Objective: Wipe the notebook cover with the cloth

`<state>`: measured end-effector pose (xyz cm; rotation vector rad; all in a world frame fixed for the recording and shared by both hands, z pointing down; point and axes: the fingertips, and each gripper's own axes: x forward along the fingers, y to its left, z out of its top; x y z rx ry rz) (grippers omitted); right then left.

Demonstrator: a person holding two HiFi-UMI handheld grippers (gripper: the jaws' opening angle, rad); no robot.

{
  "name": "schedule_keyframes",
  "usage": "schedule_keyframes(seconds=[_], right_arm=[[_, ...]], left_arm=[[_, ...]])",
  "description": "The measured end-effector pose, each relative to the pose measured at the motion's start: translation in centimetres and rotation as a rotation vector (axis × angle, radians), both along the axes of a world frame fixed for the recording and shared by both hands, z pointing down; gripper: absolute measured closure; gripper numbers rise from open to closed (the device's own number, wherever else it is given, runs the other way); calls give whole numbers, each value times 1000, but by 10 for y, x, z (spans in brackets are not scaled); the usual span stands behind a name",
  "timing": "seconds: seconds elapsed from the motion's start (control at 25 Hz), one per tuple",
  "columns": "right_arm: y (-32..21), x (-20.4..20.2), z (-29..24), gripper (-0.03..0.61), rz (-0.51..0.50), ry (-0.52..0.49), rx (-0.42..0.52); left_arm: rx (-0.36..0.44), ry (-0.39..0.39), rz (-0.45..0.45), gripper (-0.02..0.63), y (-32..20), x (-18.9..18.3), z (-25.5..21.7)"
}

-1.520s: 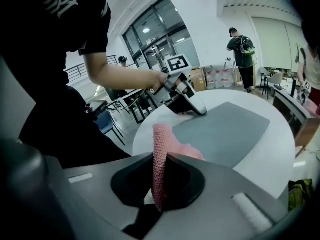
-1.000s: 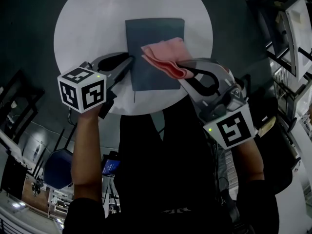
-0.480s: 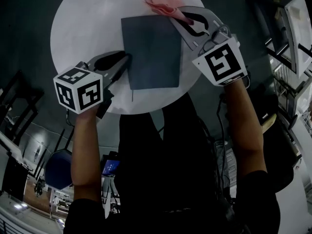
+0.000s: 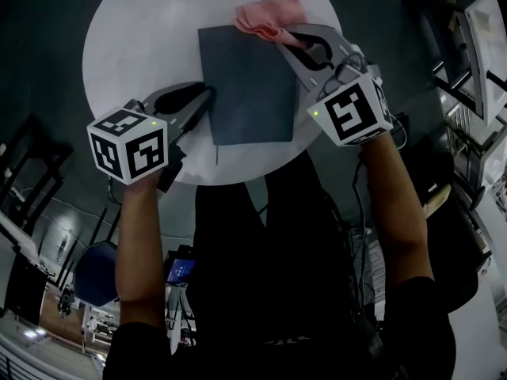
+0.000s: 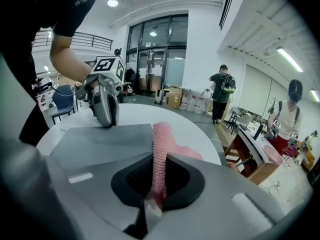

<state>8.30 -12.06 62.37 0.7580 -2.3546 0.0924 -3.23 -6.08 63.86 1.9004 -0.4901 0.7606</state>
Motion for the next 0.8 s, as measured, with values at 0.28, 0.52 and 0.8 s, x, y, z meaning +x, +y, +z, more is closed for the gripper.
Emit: schedule_keyframes(seconds=[0.28, 0.52, 0.8], right_arm=[[29, -2, 1, 568, -20, -10, -27], [57, -6, 0, 569, -25, -24, -63], [96, -12, 0, 571, -38, -32, -106]], left_arm=[[8, -4, -1, 557, -1, -1, 1], [15, -7, -2, 557, -1, -2, 1], [17, -8, -2, 557, -1, -3, 0]])
